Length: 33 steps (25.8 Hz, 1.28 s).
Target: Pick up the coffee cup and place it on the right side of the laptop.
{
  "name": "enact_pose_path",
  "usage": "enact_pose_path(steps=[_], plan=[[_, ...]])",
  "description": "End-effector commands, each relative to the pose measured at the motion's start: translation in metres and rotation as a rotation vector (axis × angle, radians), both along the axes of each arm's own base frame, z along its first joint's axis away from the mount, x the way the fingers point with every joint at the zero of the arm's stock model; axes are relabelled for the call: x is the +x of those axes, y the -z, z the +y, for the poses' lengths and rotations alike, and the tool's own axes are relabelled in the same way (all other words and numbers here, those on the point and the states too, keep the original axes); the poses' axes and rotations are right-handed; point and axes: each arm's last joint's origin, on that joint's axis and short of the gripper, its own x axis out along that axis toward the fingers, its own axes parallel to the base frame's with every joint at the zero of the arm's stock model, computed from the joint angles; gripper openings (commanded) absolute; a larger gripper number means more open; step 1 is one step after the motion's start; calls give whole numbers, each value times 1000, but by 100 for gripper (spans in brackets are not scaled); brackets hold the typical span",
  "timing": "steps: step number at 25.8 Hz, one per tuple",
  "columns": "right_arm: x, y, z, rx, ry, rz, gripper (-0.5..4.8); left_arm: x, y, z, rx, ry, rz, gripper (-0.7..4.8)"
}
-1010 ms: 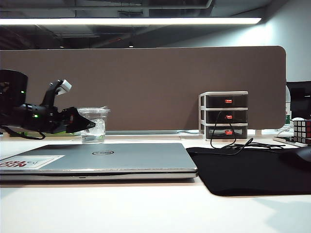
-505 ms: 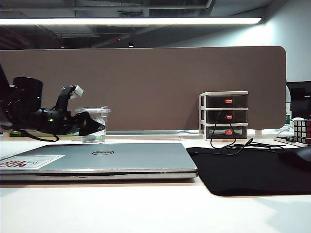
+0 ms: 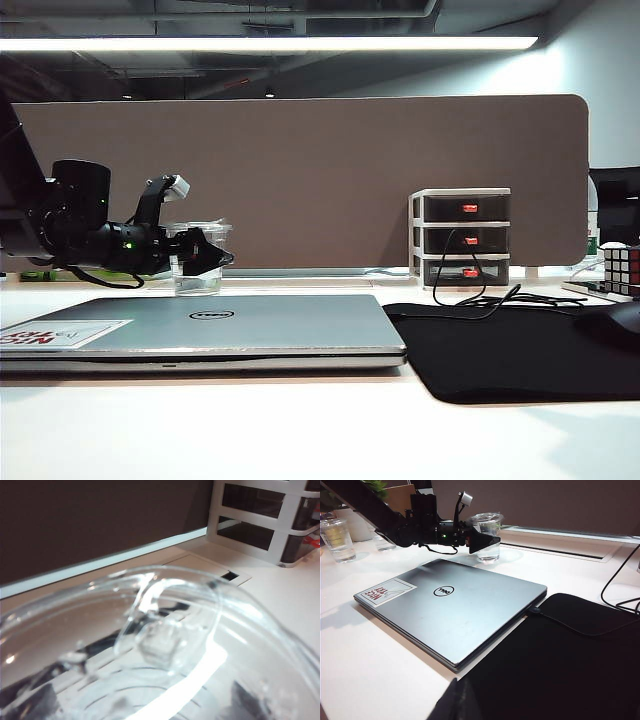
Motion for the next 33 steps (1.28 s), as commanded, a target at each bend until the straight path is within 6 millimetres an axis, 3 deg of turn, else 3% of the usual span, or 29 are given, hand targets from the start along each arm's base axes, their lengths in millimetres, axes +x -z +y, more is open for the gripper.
enact_pose_path(steps=[1, 5, 10, 13, 23, 27, 30, 33], plan=[[0, 1, 0, -4, 0, -8, -1, 1, -2, 0, -1, 0, -16, 479], [0, 1, 0, -4, 0, -8, -1, 1, -2, 1, 1, -1, -18, 469], [0, 1, 0, -4, 0, -8, -1, 1, -2, 1, 2, 0, -20, 402], [0, 1, 0, -4, 0, -8, -1, 1, -2, 0, 2, 2, -20, 330], [0, 1, 0, -4, 0, -8, -1, -1, -11, -6, -29, 102, -92, 326], [0, 1, 0, -6, 0, -10, -1, -5, -18, -30, -61, 197, -140, 326], [0, 1, 0, -6, 0, -10, -1, -12, -21, -69, -72, 294, -171, 326], [0, 1, 0, -6, 0, -10, -1, -19, -22, -95, -77, 345, -176, 326]])
